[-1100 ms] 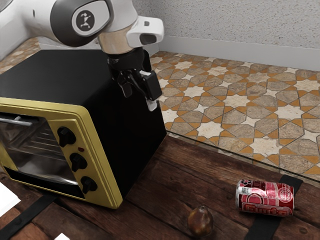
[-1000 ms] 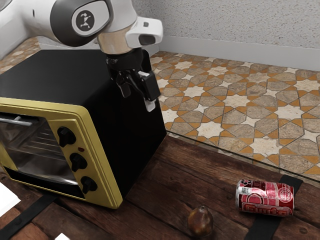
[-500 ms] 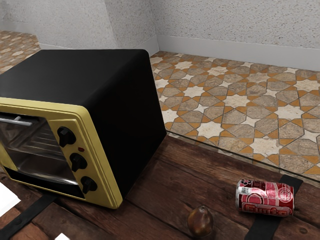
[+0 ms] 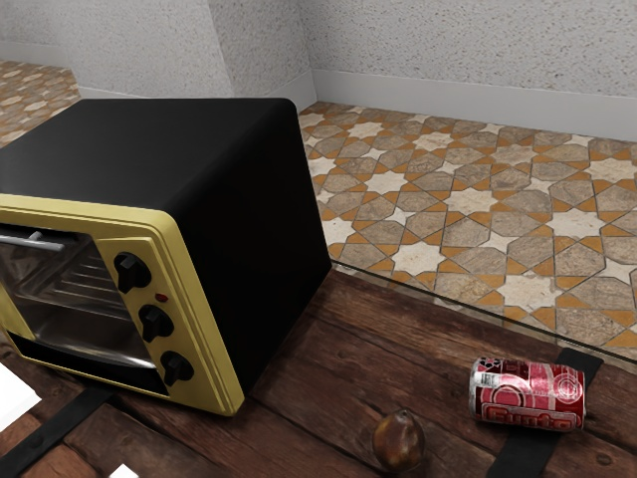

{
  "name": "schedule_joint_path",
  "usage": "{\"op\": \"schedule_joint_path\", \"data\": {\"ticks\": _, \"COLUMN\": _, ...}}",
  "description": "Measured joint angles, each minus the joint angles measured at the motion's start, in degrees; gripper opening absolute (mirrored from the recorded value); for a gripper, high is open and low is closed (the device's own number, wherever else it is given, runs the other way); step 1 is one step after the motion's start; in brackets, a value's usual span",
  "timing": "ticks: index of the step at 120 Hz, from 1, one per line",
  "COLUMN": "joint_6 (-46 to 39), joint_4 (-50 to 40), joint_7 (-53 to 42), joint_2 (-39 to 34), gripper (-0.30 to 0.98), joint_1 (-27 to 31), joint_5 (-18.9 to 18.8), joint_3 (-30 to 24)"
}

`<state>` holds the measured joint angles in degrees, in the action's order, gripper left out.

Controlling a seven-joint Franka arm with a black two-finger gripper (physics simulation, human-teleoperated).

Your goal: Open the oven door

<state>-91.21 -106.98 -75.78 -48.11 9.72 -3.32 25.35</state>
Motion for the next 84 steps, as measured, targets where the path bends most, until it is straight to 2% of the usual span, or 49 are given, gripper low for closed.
{"op": "schedule_joint_path", "data": {"ticks": 14, "joint_6": -3.4, "joint_4": -5.6, "joint_7": -8.5, "joint_2": -0.8, "gripper": 0.69, "joint_1": -2.6, "joint_5": -1.7, "joint_3": -1.6}}
{"op": "schedule_joint_path", "data": {"ticks": 48, "joint_6": -12.7, "joint_4": -16.6, "joint_7": -23.7, "joint_2": -2.3, "gripper": 0.69, "joint_1": -3.1, "joint_5": -4.7, "joint_3": -2.0}}
{"op": "schedule_joint_path", "data": {"ticks": 84, "joint_6": -20.1, "joint_4": -18.0, "joint_7": -33.2, "joint_2": -0.3, "gripper": 0.69, "joint_1": -4.7, "joint_5": -5.1, "joint_3": -0.6}}
